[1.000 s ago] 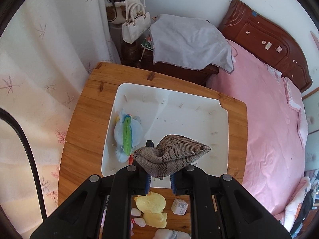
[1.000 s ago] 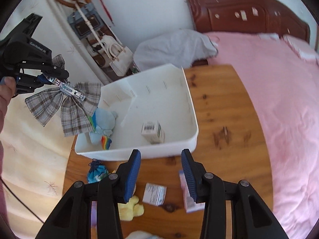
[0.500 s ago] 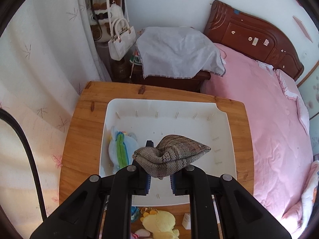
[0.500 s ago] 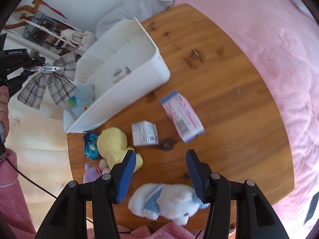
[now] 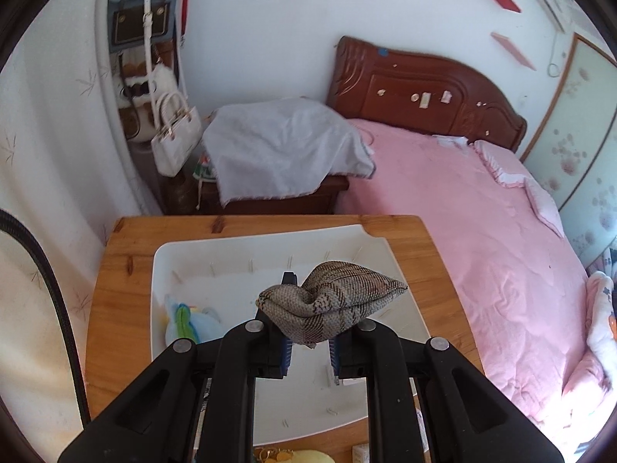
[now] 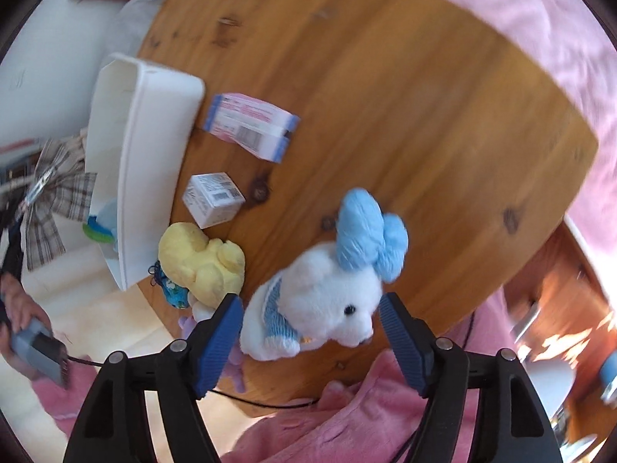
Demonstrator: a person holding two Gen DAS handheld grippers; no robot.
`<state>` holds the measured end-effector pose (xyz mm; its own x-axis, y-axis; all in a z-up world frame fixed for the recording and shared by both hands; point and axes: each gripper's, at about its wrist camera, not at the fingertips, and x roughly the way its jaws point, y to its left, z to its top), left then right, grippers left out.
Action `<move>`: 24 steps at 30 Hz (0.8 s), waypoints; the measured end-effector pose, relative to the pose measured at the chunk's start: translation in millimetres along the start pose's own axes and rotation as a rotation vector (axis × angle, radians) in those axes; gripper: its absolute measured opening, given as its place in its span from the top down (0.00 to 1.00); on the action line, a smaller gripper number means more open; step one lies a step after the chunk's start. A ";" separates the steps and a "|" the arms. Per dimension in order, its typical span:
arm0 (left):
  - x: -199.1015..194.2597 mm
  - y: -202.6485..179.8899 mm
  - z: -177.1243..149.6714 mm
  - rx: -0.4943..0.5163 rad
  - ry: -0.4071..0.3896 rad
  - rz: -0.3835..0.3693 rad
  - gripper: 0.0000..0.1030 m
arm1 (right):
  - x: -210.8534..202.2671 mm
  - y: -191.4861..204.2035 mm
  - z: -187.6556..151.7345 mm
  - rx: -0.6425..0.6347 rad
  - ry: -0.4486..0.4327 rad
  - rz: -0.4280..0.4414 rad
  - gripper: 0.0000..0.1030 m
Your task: Organize objects
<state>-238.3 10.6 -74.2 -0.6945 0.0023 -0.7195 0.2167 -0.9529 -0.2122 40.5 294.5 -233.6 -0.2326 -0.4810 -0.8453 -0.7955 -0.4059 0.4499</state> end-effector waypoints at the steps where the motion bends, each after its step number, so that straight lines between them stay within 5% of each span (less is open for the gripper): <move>1: -0.4 -0.7 -0.9 0.003 -0.010 -0.012 0.85 | 4.1 -5.7 -0.9 0.049 0.018 0.024 0.26; 7: -3.4 -2.4 -6.8 0.017 -0.043 -0.104 0.85 | 28.1 -24.9 -6.7 0.237 0.093 0.105 0.24; 17: -3.3 -4.2 -12.7 0.019 -0.041 -0.127 0.85 | 51.4 -29.9 -8.5 0.387 0.134 0.141 0.25; 20: -3.5 -1.9 -14.2 0.016 -0.043 -0.124 0.85 | 51.0 -31.4 -6.2 0.422 0.120 0.137 0.39; 24: -2.3 1.2 -15.3 0.010 -0.040 -0.122 0.85 | 49.2 -31.2 -4.3 0.459 0.117 0.156 0.46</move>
<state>-226.0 14.1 -82.9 -0.7420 0.1067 -0.6619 0.1223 -0.9492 -0.2901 56.3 280.1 -287.9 -0.3253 -0.6032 -0.7282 -0.9265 0.0495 0.3729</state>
